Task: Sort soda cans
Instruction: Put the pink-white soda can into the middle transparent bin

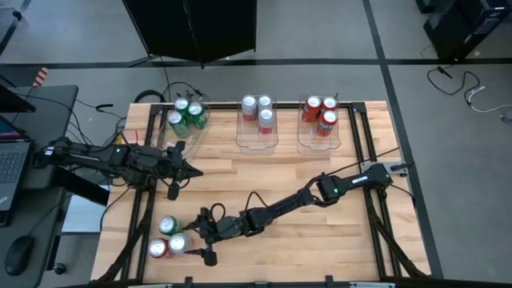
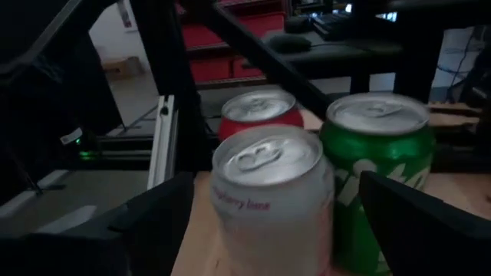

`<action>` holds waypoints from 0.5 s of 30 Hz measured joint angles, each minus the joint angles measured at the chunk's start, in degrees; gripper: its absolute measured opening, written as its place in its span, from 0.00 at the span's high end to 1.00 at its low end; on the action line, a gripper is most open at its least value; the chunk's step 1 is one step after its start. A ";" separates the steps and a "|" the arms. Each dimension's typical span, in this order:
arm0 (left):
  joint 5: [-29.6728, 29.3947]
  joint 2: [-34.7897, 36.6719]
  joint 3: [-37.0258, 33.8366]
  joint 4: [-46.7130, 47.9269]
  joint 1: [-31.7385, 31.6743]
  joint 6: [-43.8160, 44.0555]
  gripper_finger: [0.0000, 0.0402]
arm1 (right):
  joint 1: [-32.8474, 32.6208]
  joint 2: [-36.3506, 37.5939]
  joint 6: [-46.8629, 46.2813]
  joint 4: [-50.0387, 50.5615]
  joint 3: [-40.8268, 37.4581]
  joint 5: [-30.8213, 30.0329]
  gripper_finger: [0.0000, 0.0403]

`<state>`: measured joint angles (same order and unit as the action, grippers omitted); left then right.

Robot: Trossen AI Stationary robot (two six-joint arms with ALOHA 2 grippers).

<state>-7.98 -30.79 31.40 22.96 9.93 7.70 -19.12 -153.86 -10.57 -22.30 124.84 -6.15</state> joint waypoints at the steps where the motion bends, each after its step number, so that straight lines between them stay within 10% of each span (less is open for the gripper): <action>1: -0.01 -0.02 0.01 0.02 0.00 -0.02 0.99 | 0.11 0.00 0.00 -0.17 0.00 0.00 0.12; 15: 0.01 -0.02 0.02 -0.54 -0.01 -0.14 0.99 | 1.15 0.02 1.26 0.06 0.00 1.77 0.25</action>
<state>-7.97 -30.81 31.42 22.43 9.93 7.57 -17.98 -153.84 -9.31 -22.24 124.84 -4.38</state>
